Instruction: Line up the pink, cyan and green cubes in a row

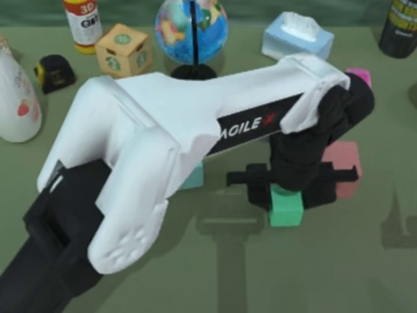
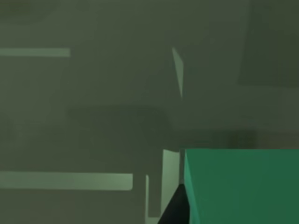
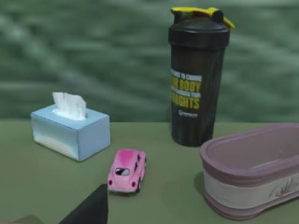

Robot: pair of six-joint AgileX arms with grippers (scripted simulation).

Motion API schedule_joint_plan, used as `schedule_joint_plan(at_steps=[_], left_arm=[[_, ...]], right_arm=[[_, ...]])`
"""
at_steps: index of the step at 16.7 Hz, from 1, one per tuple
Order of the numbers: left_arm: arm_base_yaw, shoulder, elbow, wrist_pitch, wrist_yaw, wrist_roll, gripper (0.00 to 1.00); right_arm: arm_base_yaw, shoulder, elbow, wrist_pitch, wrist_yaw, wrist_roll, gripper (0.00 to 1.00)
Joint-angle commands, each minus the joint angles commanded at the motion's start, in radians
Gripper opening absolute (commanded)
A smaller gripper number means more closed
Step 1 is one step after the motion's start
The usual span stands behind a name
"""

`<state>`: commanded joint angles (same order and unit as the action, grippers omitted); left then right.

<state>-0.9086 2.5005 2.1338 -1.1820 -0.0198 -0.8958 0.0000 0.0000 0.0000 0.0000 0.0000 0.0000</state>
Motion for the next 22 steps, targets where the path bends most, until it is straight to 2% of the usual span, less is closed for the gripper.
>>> schedule_joint_plan(at_steps=[5,6,16,22], left_arm=[[0.0,0.0,0.0,0.0,0.0,0.0,0.98],[0.0,0.0,0.0,0.0,0.0,0.0,1.0],[0.002,0.003,0.017,-0.017,0.0,-0.002,1.0],[0.014,0.0,0.237,-0.242,0.0,-0.007,1.0]], right_arm=[[0.0,0.0,0.0,0.0,0.0,0.0,1.0],[0.0,0.0,0.0,0.0,0.0,0.0,1.0],[0.0,0.0,0.0,0.0,0.0,0.0,1.0],[0.0,0.0,0.0,0.0,0.0,0.0,1.0]])
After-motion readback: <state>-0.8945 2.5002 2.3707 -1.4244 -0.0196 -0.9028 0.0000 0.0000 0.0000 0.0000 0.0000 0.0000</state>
